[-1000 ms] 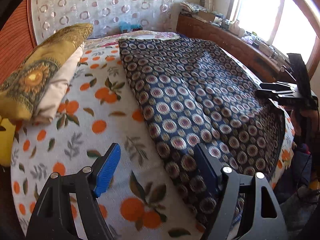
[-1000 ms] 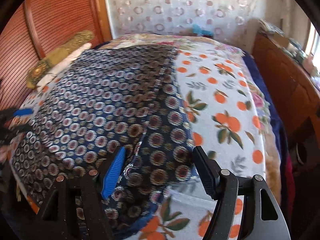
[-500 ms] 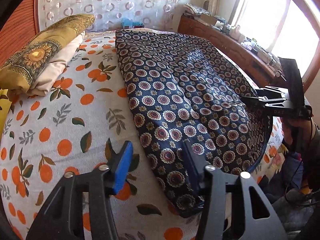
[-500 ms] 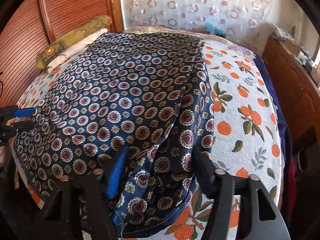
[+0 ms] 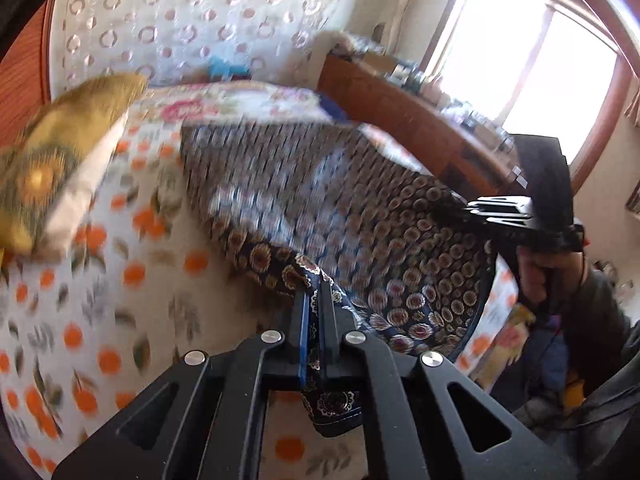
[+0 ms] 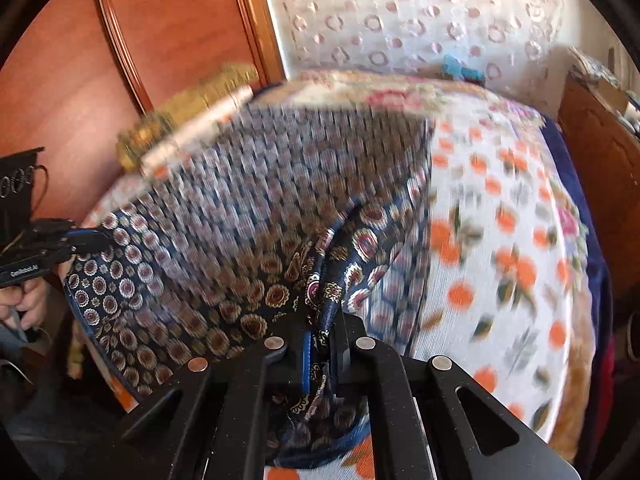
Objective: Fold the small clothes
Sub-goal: 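Grasp the shirt end with both tools and lift it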
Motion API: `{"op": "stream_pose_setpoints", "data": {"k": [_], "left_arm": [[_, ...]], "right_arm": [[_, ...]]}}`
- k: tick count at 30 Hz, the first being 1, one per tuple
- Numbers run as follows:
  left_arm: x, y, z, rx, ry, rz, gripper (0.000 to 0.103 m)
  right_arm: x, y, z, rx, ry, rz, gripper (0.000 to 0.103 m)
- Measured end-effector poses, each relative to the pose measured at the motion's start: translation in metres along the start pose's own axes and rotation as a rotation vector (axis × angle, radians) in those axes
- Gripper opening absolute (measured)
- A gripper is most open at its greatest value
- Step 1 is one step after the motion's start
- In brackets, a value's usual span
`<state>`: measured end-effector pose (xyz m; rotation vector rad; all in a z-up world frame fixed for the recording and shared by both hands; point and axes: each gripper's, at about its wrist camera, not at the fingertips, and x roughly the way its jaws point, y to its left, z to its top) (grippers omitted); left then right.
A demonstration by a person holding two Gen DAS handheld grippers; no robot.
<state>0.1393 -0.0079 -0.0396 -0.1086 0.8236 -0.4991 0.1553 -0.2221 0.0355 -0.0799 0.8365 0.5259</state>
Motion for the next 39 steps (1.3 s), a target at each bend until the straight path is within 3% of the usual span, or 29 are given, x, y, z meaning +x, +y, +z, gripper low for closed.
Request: {"op": "stream_pose_setpoints", "data": {"k": [4,7,13,15,20,24,28,30,32,34,39], "left_arm": [[0.002,0.009,0.047,-0.015,-0.054,-0.015,0.004],[0.004,0.01,0.074,-0.018,-0.074,-0.043,0.004],[-0.005,0.001,0.056,0.04,-0.05,-0.03,0.004],[-0.003,0.003,0.045,0.035,-0.032,-0.03,0.004],[0.005,0.002,0.017,0.034,0.006,-0.013,0.004],[0.008,0.004,0.008,0.023,0.021,-0.021,0.004],[0.005,0.004,0.006,0.016,0.006,-0.029,0.004],[0.005,0.004,0.007,0.005,-0.001,-0.043,0.004],[0.006,0.003,0.011,-0.004,-0.012,-0.061,0.004],[0.006,0.002,0.017,-0.01,-0.027,-0.076,0.004],[-0.003,0.006,0.053,-0.023,-0.103,-0.086,0.004]], "right_arm": [[-0.009,-0.011,0.046,-0.033,-0.046,0.001,0.006],[-0.002,-0.022,0.069,-0.031,-0.019,0.012,0.006],[0.009,-0.017,0.031,-0.018,0.052,-0.019,0.006],[0.014,-0.014,0.009,0.024,0.072,-0.069,0.017],[0.014,-0.004,-0.036,0.14,0.093,-0.17,0.063],[0.007,0.01,-0.056,0.216,0.088,-0.196,0.066],[0.001,0.028,-0.06,0.233,0.078,-0.167,0.066],[0.003,0.037,-0.061,0.207,0.077,-0.154,0.058],[0.005,0.043,-0.06,0.188,0.082,-0.138,0.024],[0.007,0.045,-0.057,0.181,0.097,-0.103,0.006],[-0.013,0.023,-0.031,0.194,0.063,0.004,0.004]]}}
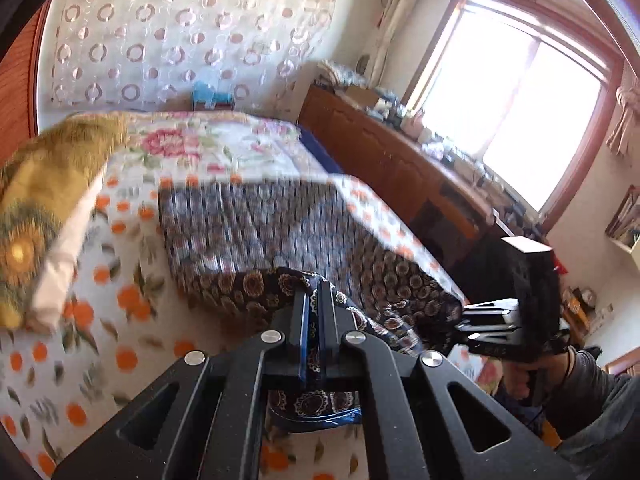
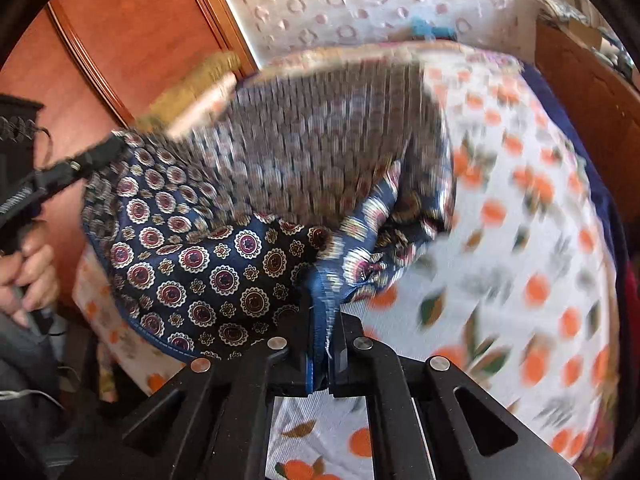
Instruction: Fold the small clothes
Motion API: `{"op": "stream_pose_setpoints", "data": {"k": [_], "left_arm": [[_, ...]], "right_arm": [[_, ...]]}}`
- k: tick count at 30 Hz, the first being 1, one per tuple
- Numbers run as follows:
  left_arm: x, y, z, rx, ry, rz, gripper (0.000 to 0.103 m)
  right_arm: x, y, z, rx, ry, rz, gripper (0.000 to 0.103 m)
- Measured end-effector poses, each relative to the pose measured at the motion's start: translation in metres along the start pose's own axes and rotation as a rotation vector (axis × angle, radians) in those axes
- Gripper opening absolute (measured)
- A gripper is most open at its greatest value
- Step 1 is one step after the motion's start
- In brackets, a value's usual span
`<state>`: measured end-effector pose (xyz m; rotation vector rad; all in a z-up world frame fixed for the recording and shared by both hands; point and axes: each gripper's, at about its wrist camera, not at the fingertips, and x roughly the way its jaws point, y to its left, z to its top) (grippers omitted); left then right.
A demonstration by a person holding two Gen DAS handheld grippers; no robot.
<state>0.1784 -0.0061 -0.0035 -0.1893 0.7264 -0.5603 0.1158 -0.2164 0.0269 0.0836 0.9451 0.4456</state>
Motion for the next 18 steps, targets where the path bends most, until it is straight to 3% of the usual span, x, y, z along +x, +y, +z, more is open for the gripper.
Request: {"op": "stream_pose_setpoints", "data": {"k": [6,11,13,14,16,18], "left_arm": [[0.018,0.034,0.057,-0.042,-0.038,0.063,0.005],[0.055,0.076,0.082,-0.071,0.021,0.177,0.006],[0.061,0.085,0.083,-0.057,0.033,0.194,0.026],[0.061,0.089,0.084,-0.051,0.025,0.201,0.045],[0.058,0.091,0.085,-0.033,0.01,0.221,0.06],[0.053,0.092,0.084,-0.029,-0.006,0.218,0.069]], "right_arm": [[-0.038,-0.02,0.089,-0.053,-0.13,0.011,0.004],[0.015,-0.041,0.159,-0.044,-0.103,0.007,0.004],[0.044,-0.046,0.174,-0.042,-0.073,-0.003,0.004],[0.054,-0.048,0.178,-0.042,-0.067,-0.013,0.004],[0.068,-0.049,0.185,-0.055,-0.061,-0.031,0.006],[0.079,-0.049,0.189,-0.056,-0.058,-0.048,0.014]]}}
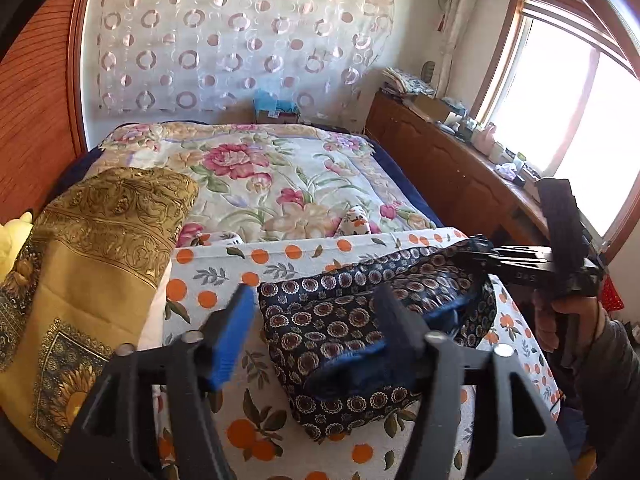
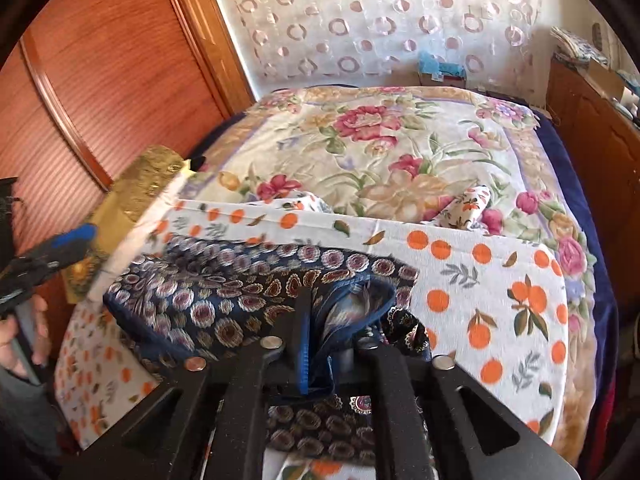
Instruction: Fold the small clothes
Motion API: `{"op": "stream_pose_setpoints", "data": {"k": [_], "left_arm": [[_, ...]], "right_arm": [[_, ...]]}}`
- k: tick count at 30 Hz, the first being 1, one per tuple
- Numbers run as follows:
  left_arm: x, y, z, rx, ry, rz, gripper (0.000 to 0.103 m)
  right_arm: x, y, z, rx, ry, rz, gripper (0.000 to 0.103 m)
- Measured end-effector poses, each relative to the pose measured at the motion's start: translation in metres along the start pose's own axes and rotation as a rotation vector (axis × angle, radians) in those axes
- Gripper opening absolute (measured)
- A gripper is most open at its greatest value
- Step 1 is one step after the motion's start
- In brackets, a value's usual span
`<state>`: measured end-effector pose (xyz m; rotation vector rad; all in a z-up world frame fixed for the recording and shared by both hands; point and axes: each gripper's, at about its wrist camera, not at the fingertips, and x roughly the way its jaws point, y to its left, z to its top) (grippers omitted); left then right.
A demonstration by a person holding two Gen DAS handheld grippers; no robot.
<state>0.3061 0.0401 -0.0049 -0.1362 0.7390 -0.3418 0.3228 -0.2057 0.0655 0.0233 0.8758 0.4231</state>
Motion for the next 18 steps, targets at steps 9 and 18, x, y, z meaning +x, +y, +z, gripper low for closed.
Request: {"op": "stream_pose_setpoints", "data": {"k": [9,18], "left_arm": [[0.012,-0.015,-0.053,0.075,0.111,0.007,0.069],[0.047,-0.007,-0.061,0.093,0.205,0.064,0.069]], "right_arm": [[-0.027,0.016,-0.013,-0.075,-0.154,-0.069,0.06],[-0.015,0.026,-0.068,-0.233,-0.005,-0.108,0.062]]}}
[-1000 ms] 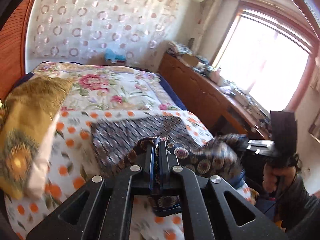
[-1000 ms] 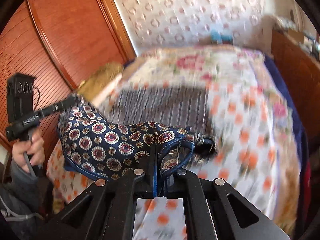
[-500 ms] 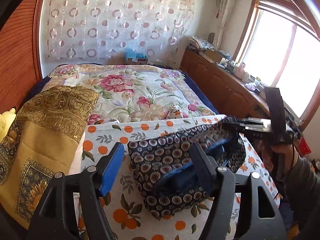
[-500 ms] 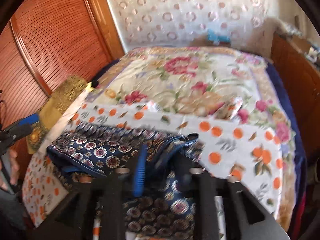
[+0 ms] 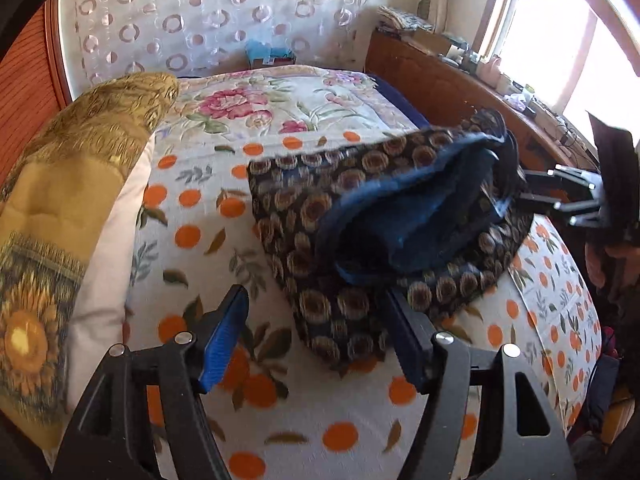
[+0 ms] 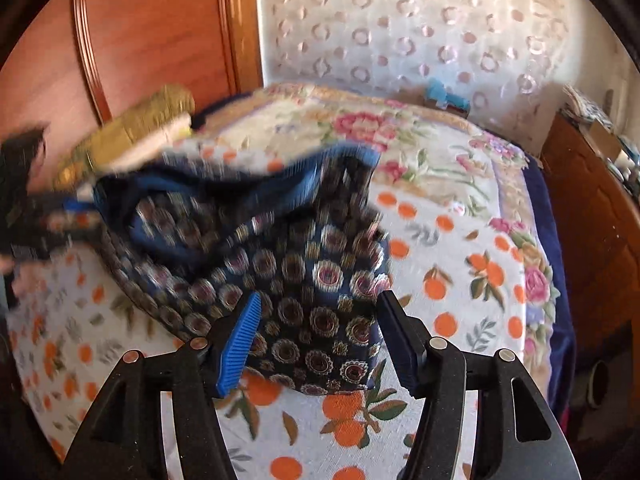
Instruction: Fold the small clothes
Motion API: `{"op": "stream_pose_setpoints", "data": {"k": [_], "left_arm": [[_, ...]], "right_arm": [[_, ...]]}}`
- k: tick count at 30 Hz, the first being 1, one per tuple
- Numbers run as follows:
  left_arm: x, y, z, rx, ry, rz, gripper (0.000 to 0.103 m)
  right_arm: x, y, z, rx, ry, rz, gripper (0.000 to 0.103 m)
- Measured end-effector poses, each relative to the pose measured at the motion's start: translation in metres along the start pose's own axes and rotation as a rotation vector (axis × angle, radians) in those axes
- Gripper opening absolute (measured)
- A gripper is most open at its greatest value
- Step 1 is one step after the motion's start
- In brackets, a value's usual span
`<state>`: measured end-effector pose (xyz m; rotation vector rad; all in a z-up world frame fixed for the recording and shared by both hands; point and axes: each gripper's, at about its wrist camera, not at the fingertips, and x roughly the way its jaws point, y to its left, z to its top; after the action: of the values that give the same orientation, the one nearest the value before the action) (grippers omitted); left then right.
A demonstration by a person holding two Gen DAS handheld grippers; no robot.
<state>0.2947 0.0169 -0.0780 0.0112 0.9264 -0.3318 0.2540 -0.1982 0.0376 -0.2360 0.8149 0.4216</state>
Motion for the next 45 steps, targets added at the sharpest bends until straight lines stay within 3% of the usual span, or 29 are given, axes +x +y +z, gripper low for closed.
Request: {"op": "stream_pose_setpoints", "data": {"k": [5,10,12,23,28,30,34,35,38,45], "left_arm": [[0.018,0.006,0.038,-0.013,-0.034,0.04,0.069],[0.021,0.022,0.068,-0.102,-0.118,0.099,0.069],[0.023,0.027,0.067,-0.119,-0.109,0.085,0.069],[0.045,0.026,0.038,-0.124,0.008,0.026,0.069],[0.049,0.026,0.034,-0.156,0.026,-0.021,0.053],[0.047,0.026,0.033,-0.176,0.027,-0.05,0.047],[0.051,0.02,0.035,-0.178,0.044,-0.1,0.007],[0.049,0.018,0.036,-0.173,0.042,-0.105,0.006],[0.032,0.013,0.039,-0.165,0.0,-0.139,0.005],[-0.071,0.007,0.037,-0.112,-0.179,-0.151,0.005]], "right_arm": [[0.025,0.002,0.036,0.01,-0.017,0.01,0.062],[0.048,-0.021,0.067,0.082,-0.054,-0.022,0.063],[0.055,-0.028,0.064,0.099,-0.042,-0.041,0.063],[0.089,-0.033,0.052,0.215,0.073,0.108,0.071],[0.101,-0.031,0.055,0.199,0.07,0.148,0.071],[0.102,-0.034,0.055,0.186,0.074,0.163,0.063],[0.102,-0.024,0.053,0.149,0.083,0.208,0.022],[0.103,-0.021,0.053,0.145,0.089,0.232,0.016],[0.09,-0.022,0.05,0.102,0.067,0.213,0.012],[0.032,-0.01,0.077,0.04,-0.092,0.217,0.011]]}}
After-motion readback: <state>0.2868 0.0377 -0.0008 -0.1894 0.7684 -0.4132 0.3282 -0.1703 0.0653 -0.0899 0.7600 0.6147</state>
